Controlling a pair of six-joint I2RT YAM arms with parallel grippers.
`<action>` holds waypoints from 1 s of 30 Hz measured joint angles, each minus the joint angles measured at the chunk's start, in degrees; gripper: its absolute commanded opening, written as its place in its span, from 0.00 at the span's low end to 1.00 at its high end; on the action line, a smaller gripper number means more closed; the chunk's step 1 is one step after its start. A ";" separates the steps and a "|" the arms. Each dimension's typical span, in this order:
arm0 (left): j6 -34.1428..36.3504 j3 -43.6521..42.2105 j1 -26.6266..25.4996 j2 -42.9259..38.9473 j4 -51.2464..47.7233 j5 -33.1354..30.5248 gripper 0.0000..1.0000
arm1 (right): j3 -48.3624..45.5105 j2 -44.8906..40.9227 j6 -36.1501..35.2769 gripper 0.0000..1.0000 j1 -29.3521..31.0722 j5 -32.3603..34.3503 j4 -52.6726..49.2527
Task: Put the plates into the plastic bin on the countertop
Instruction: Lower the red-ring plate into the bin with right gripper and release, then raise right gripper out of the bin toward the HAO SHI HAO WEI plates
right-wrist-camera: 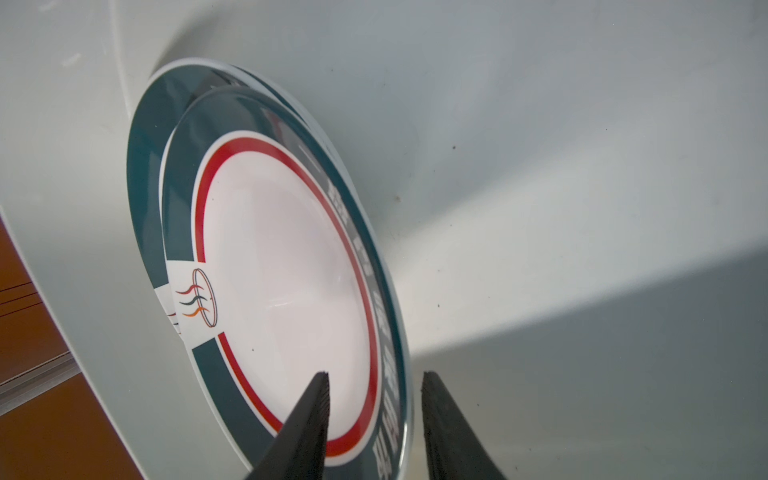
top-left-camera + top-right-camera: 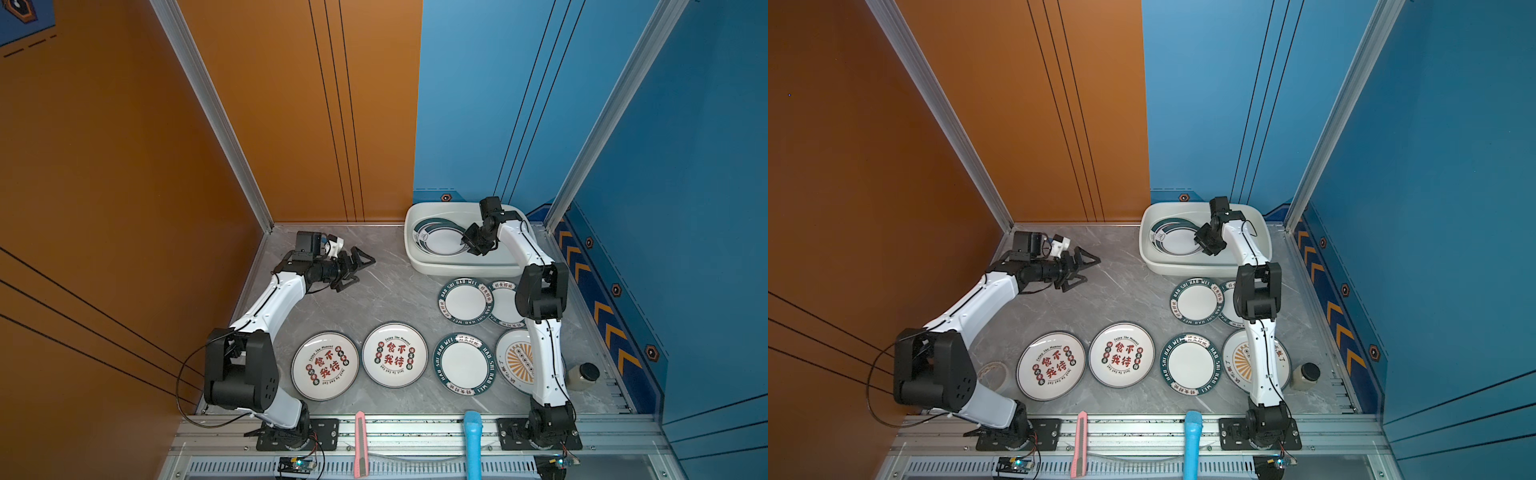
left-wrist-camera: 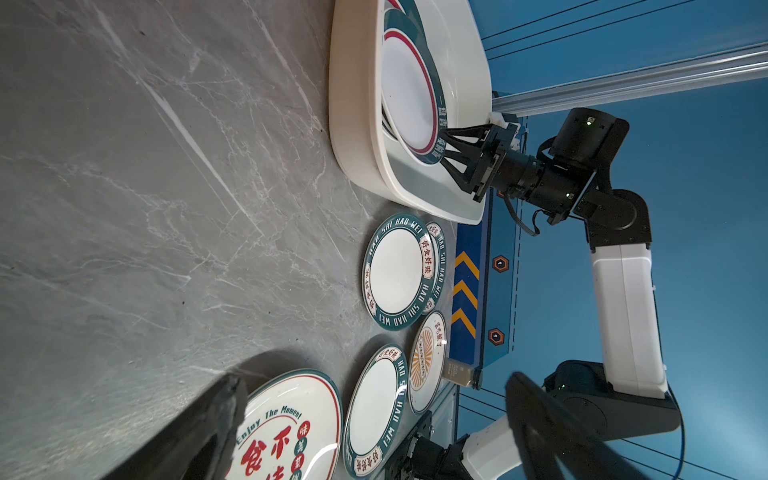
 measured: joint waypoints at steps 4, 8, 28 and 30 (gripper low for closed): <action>0.02 -0.68 0.04 -0.76 0.00 0.00 1.00 | 1.09 0.02 0.09 0.40 0.74 -0.02 -0.37; 0.02 -1.64 0.50 -1.99 -0.17 0.00 1.00 | 4.20 0.96 1.03 0.40 1.57 -0.11 -0.33; 0.90 -4.28 0.83 -3.19 -0.22 1.18 1.00 | -5.81 -10.12 -4.46 0.44 -1.73 -1.05 0.37; 1.33 -4.24 0.68 -2.89 -0.20 1.60 1.00 | -11.26 -17.16 -6.84 0.46 -2.60 -0.46 0.48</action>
